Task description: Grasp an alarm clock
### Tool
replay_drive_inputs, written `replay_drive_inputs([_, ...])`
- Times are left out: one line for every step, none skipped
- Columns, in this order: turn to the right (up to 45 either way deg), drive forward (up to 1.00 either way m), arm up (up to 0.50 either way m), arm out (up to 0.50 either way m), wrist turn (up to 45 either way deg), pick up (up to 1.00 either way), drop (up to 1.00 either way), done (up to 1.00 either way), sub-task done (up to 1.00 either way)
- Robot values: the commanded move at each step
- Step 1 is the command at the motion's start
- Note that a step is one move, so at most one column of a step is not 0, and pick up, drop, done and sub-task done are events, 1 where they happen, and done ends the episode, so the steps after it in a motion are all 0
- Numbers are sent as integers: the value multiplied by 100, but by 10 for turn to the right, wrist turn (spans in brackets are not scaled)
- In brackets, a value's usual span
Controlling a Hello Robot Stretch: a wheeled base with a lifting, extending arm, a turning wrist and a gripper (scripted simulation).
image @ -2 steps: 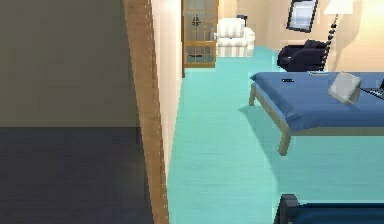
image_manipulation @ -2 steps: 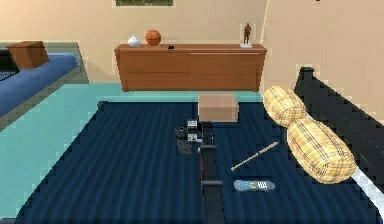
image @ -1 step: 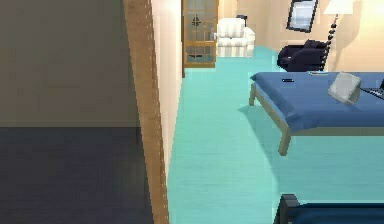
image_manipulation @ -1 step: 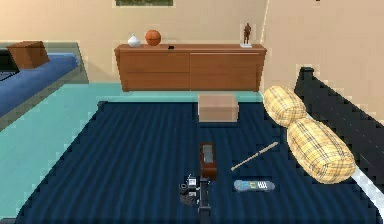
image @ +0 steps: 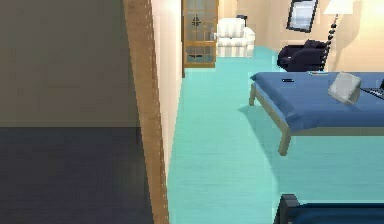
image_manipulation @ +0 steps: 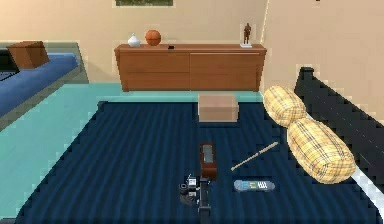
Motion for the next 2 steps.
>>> replay_drive_inputs([0, 0, 10, 0, 0, 0, 0, 0, 0])
replay_drive_inputs([0, 0, 0, 0, 0, 0, 0, 100, 0])
